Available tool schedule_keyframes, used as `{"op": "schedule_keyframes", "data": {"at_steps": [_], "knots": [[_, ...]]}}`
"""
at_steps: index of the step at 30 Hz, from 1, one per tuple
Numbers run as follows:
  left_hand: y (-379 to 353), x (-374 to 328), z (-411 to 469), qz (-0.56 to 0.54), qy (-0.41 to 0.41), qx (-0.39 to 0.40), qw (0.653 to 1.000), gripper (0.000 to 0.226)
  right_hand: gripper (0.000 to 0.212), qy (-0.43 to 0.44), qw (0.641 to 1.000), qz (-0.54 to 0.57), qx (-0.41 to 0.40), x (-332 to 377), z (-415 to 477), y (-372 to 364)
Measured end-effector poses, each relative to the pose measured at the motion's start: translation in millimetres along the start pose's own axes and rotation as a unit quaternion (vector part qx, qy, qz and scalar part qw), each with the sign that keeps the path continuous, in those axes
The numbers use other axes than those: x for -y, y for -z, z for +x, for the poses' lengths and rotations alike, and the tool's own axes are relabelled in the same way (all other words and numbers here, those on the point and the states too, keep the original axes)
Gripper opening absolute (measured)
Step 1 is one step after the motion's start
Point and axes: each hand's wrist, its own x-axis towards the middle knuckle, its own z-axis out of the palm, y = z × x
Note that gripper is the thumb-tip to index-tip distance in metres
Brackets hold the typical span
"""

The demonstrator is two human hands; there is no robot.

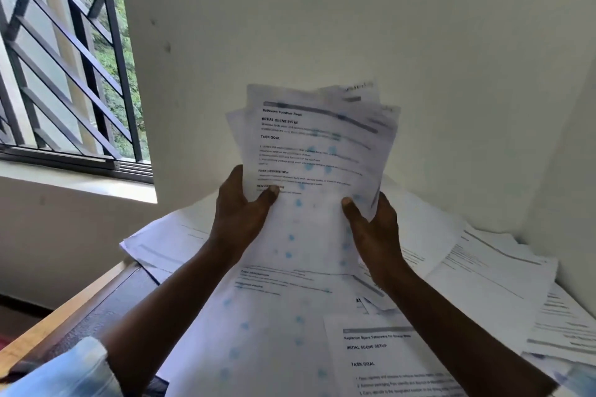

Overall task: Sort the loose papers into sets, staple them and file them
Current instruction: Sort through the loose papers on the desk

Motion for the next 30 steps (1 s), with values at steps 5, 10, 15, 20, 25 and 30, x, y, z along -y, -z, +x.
{"op": "schedule_keyframes", "data": {"at_steps": [5, 10, 15, 20, 25, 30], "knots": [[-4, -31, 22, -0.057, -0.042, -0.052, 0.996, 0.025, 0.013, 0.059, 0.995, 0.023, -0.073, 24, 24, 5], [4, -35, 21, -0.131, -0.010, -0.029, 0.991, 0.034, 0.032, 0.097, 0.985, 0.106, -0.096, 28, 19, 14], [0, 2, -10, -0.092, 0.060, 0.023, 0.994, 0.026, 0.034, -0.034, 0.994, 0.100, -0.037, -27, -11, 14], [-9, -8, -4, -0.182, 0.023, -0.020, 0.983, 0.024, 0.032, 0.004, 0.993, 0.077, -0.088, -22, -3, 17], [-7, 2, -2, -0.119, 0.044, 0.033, 0.991, 0.031, 0.052, -0.083, 0.992, 0.087, -0.040, -33, -3, 19], [-6, 18, -9, -0.088, 0.016, 0.026, 0.996, 0.027, 0.023, -0.170, 0.968, 0.182, 0.006, -30, 2, 18]]}}
